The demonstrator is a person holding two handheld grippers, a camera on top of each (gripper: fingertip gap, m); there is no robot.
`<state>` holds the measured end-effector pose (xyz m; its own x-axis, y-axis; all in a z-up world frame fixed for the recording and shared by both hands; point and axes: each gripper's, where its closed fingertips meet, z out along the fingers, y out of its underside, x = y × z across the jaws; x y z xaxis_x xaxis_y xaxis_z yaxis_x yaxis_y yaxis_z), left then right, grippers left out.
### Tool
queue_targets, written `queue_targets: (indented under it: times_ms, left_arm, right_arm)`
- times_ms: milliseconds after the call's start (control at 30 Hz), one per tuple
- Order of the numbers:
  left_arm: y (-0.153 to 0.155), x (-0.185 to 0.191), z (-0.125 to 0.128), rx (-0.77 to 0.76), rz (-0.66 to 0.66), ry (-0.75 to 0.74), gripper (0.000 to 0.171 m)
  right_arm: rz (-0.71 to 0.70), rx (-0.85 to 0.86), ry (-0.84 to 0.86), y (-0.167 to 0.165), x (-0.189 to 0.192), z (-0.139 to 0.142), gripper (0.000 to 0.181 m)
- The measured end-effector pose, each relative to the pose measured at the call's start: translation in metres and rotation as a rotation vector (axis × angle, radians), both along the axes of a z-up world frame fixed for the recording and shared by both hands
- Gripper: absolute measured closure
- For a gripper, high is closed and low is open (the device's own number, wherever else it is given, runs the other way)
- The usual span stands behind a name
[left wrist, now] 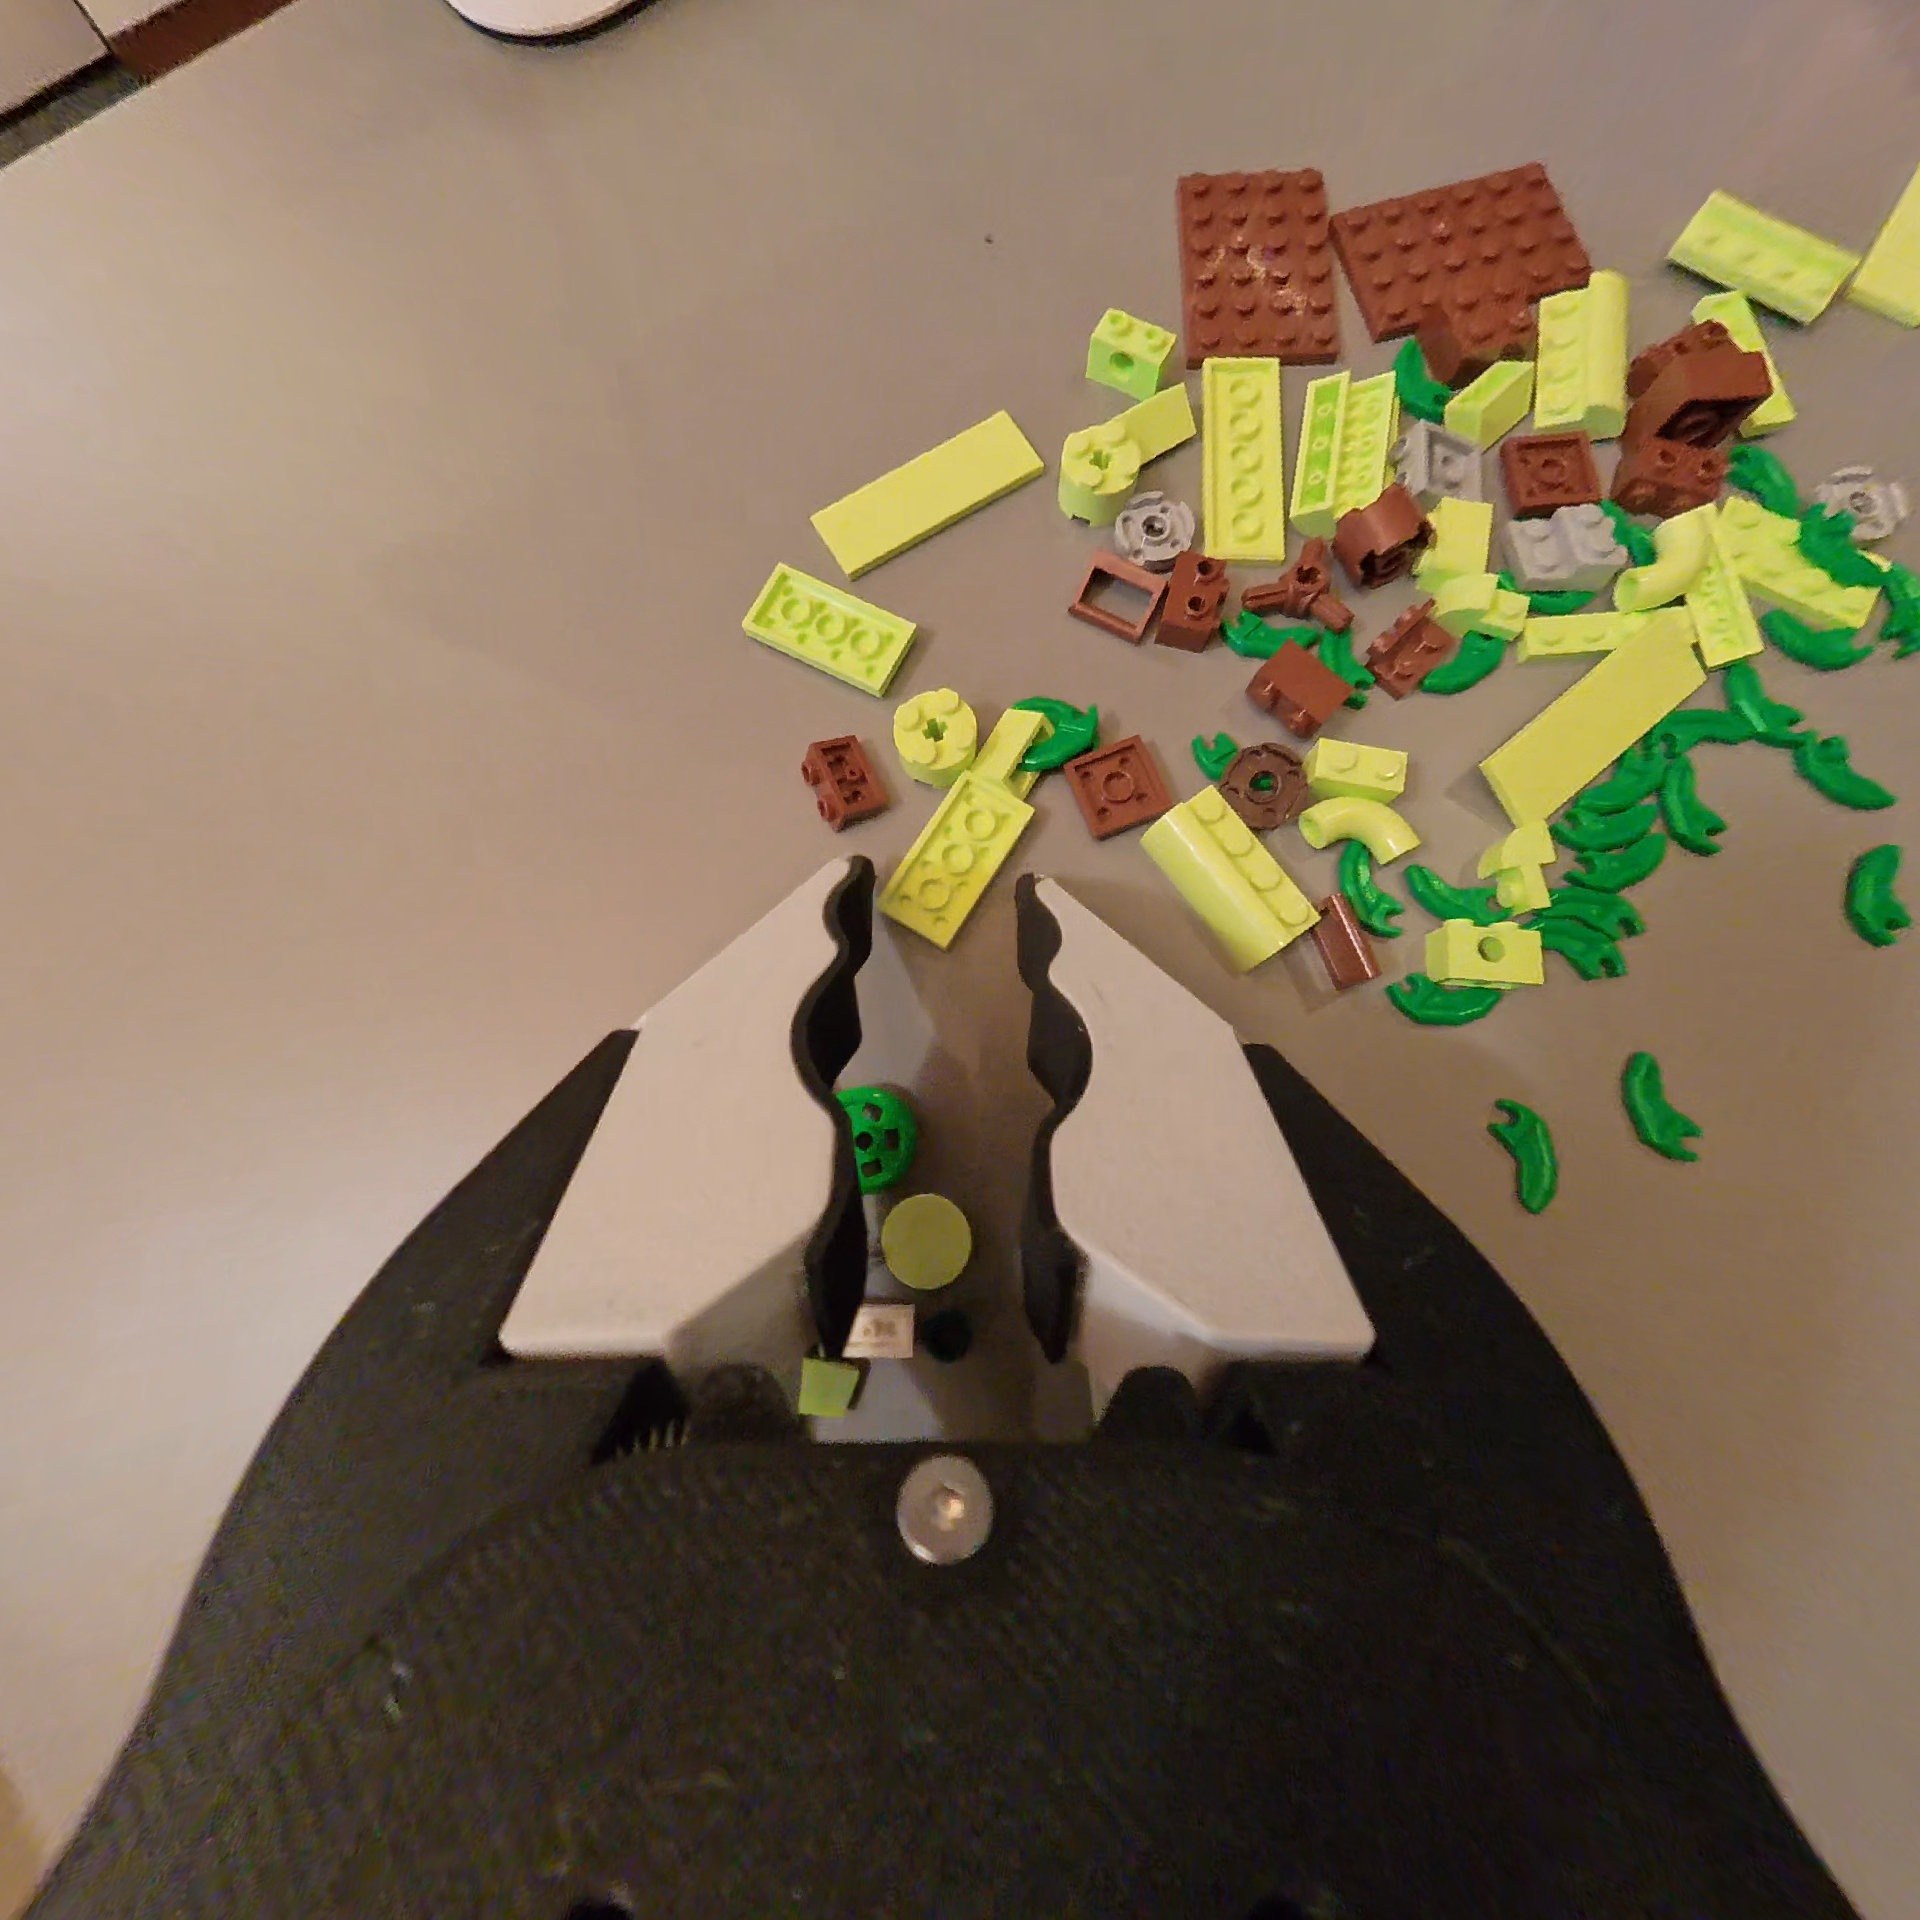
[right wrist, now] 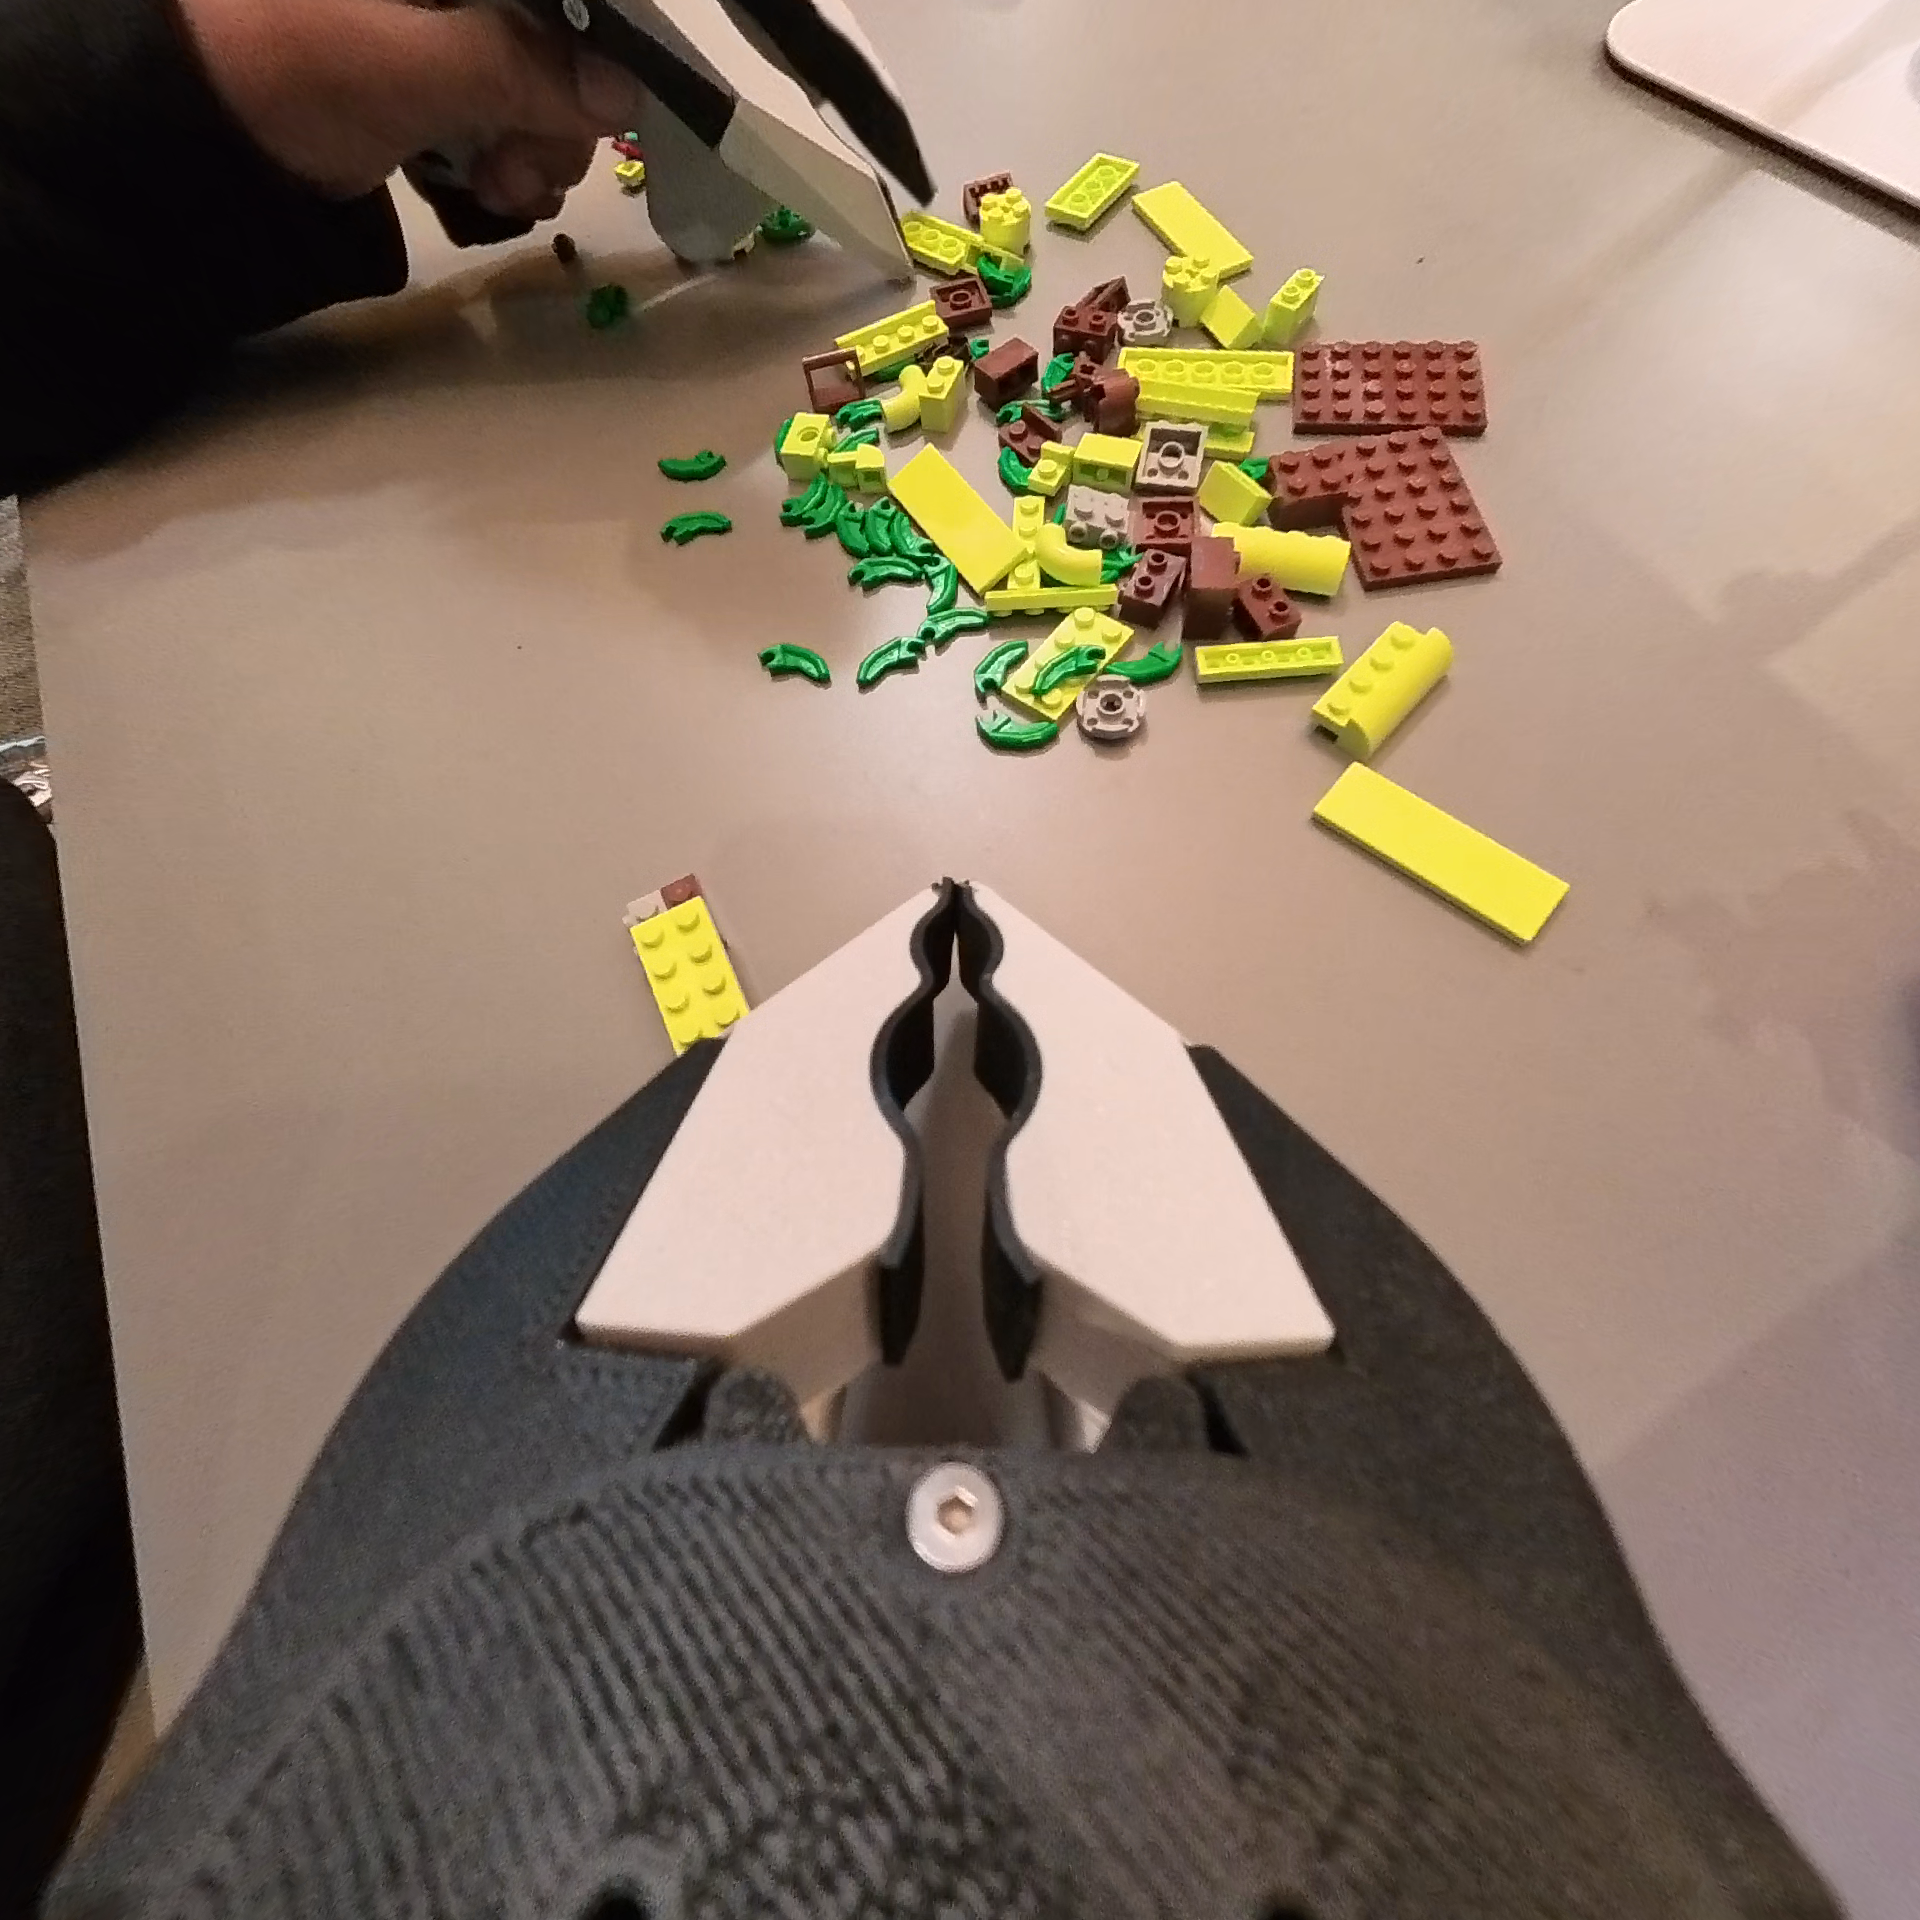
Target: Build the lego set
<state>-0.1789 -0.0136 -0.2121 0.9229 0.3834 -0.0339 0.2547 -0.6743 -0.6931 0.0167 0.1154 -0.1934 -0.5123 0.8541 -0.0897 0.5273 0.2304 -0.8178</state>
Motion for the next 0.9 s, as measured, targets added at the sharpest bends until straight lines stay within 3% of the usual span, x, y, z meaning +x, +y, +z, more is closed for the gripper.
queue_targets:
  times_ms: [400, 567, 667, 900]
  left_arm:
    - [-0.001, 0.003, -0.002, 0.016, -0.014, -0.049, 0.150]
    - [-0.001, 0.011, -0.003, 0.000, -0.051, -0.067, 0.167]
    - [-0.002, 0.012, -0.003, -0.001, -0.055, -0.083, 0.167]
    - [0.001, 0.021, 0.008, 0.148, -0.051, -0.283, 0.168]
  right_arm:
    - [0.007, 0.015, -0.005, -0.001, 0.000, -0.002, 0.181]
    - [0.010, 0.022, -0.006, -0.002, 0.001, -0.002, 0.181]
    - [0.011, 0.026, -0.004, -0.002, 0.001, -0.003, 0.181]
    - [0.013, 0.033, -0.006, -0.002, 0.001, -0.003, 0.181]
